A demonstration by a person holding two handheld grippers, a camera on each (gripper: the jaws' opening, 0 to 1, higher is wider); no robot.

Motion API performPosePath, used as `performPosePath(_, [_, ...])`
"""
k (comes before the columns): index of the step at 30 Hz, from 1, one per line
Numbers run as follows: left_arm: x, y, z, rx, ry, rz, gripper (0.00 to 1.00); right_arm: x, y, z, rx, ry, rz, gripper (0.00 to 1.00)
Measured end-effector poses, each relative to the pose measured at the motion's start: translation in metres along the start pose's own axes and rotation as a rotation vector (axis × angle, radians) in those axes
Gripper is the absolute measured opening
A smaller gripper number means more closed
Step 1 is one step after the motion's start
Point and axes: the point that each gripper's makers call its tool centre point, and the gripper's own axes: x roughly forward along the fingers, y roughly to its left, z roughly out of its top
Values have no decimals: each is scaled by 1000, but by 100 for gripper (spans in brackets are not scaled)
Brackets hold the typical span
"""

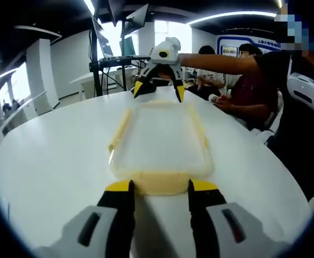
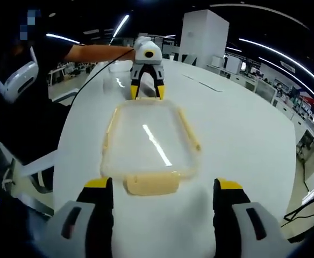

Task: Snap each plastic latch of the storage box into its locked position after aligning the lid with the box until every specified latch is closed and the lid sits flush.

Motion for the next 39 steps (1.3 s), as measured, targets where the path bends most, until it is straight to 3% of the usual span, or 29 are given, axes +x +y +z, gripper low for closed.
performPosePath(5, [2, -5, 1, 2, 2, 1, 38, 3, -2, -10, -6, 58, 16, 71])
performPosePath(11, [4, -11, 2, 2, 3, -1, 38, 8, 4, -5, -19, 57, 51, 67])
performPosePath(20, [21, -44, 8, 7, 8, -1, 38, 9, 5, -5, -25, 93, 77, 65])
performPosePath(39, [12, -33, 4, 10, 13, -7, 38, 10, 24, -5, -19, 150, 128, 56])
